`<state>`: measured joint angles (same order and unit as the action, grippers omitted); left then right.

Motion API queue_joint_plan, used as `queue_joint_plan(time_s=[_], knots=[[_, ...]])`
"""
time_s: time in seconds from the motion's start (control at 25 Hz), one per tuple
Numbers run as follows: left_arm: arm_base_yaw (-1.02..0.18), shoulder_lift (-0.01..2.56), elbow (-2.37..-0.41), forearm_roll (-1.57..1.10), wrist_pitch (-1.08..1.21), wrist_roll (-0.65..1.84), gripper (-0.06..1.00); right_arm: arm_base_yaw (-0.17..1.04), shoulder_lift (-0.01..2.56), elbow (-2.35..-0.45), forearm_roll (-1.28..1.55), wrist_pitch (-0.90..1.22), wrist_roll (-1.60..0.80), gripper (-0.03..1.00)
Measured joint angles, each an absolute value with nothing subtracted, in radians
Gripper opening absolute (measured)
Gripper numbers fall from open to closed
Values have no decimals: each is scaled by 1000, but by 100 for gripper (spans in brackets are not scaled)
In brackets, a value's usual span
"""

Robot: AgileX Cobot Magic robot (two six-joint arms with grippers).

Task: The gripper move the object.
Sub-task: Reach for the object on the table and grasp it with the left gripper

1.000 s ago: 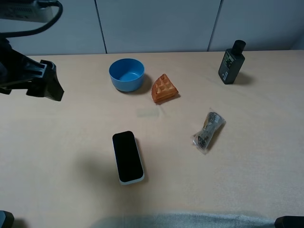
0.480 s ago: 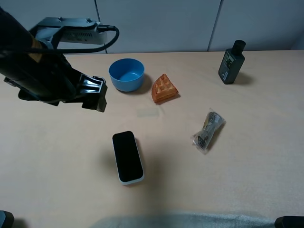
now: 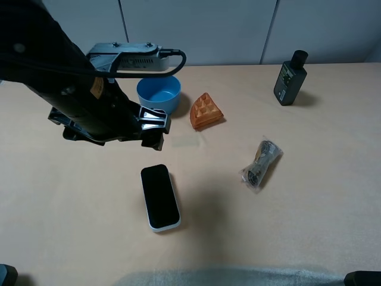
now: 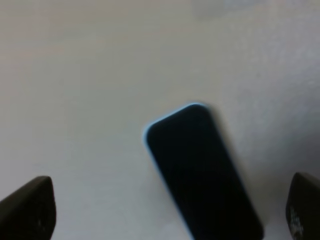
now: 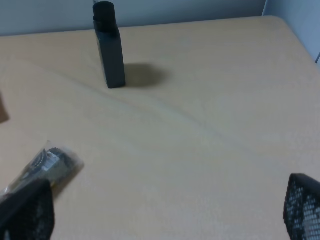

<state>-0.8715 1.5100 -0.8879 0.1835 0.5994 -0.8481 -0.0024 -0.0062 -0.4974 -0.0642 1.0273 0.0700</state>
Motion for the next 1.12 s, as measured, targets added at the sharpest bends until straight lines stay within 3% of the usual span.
queue_joint_plan(time_s=[0.36,1.12], knots=[[-939,1608,-890,173,522,-989,90,-2,-6,-497,-64,1027,70,69],[-940,1816,-931,0,438,-1023,90,-2,-6,-497,-64,1027,70,69]])
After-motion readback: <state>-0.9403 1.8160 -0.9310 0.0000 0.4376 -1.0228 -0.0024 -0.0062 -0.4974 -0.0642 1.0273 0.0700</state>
